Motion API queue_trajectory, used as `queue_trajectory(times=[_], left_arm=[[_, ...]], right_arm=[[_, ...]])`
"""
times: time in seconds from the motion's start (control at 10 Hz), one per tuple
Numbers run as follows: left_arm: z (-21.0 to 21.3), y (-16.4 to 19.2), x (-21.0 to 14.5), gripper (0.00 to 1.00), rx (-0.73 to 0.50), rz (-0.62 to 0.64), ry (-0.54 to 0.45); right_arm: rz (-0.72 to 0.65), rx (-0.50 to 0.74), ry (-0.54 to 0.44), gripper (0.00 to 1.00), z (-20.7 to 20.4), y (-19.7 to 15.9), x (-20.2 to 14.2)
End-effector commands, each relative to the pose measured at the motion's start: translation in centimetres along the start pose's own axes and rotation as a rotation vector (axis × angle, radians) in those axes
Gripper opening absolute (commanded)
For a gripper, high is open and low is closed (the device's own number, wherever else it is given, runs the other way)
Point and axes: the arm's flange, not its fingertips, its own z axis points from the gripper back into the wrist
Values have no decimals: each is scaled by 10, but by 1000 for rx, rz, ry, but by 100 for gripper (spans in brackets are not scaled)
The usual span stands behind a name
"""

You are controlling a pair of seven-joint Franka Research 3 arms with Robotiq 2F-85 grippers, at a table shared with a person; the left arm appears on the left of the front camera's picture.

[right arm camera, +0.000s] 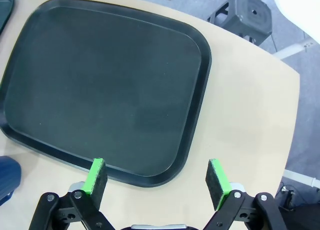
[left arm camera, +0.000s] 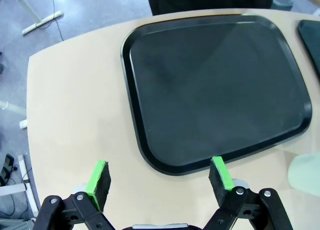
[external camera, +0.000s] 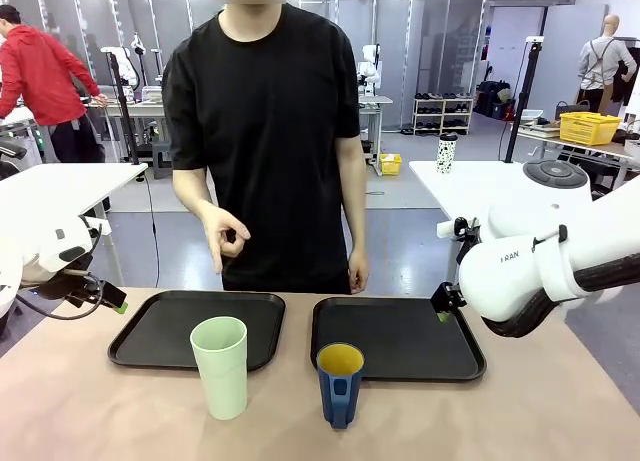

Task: Sort and store the cups by type.
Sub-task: Pick up the Reusable plastic cup.

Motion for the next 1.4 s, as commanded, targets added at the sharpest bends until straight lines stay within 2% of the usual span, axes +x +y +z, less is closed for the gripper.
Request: queue_trajectory(times=[0.0,0.9,1.1,1.3], left_arm=[[1,-2,0,100,-1,-4,-1],[0,0,0,100,0,0,0],[10,-4,2,100,-50,-76,-11],[27,-2,-5,100,-54,-300,45]], right_arm=[[12,0,-3,100,2,0,-1],[12,0,-3,100,2,0,-1],[12,0,-3,100,2,0,-1],[12,0,-3,100,2,0,-1]])
